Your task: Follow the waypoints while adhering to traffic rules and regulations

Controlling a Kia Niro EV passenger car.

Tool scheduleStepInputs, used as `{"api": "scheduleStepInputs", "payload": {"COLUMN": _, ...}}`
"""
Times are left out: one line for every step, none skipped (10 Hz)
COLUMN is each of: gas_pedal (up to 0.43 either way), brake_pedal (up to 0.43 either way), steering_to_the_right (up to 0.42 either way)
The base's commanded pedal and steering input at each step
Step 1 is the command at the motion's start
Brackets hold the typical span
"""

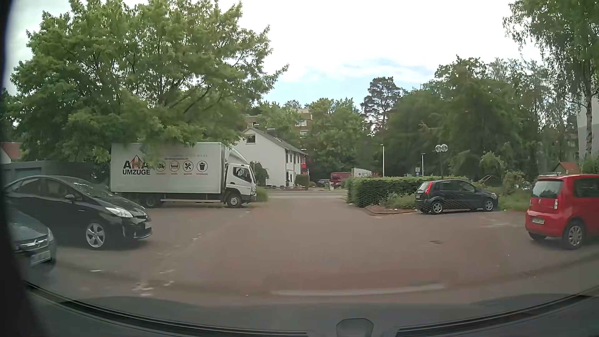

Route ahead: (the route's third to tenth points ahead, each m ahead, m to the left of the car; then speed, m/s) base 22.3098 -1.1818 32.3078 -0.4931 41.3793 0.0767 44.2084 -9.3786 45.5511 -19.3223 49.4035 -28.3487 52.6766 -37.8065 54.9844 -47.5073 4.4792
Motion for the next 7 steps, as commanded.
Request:
{"api": "scheduleStepInputs", "payload": {"gas_pedal": 0.039, "brake_pedal": 0.006, "steering_to_the_right": -0.005}}
{"api": "scheduleStepInputs", "payload": {"gas_pedal": 0.039, "brake_pedal": 0.006, "steering_to_the_right": -0.005}}
{"api": "scheduleStepInputs", "payload": {"gas_pedal": 0.028, "brake_pedal": 0.006, "steering_to_the_right": -0.005}}
{"api": "scheduleStepInputs", "payload": {"gas_pedal": 0.028, "brake_pedal": 0.006, "steering_to_the_right": -0.005}}
{"api": "scheduleStepInputs", "payload": {"gas_pedal": 0.028, "brake_pedal": 0.006, "steering_to_the_right": -0.005}}
{"api": "scheduleStepInputs", "payload": {"gas_pedal": 0.028, "brake_pedal": 0.006, "steering_to_the_right": -0.005}}
{"api": "scheduleStepInputs", "payload": {"gas_pedal": 0.020, "brake_pedal": 0.006, "steering_to_the_right": -0.005}}
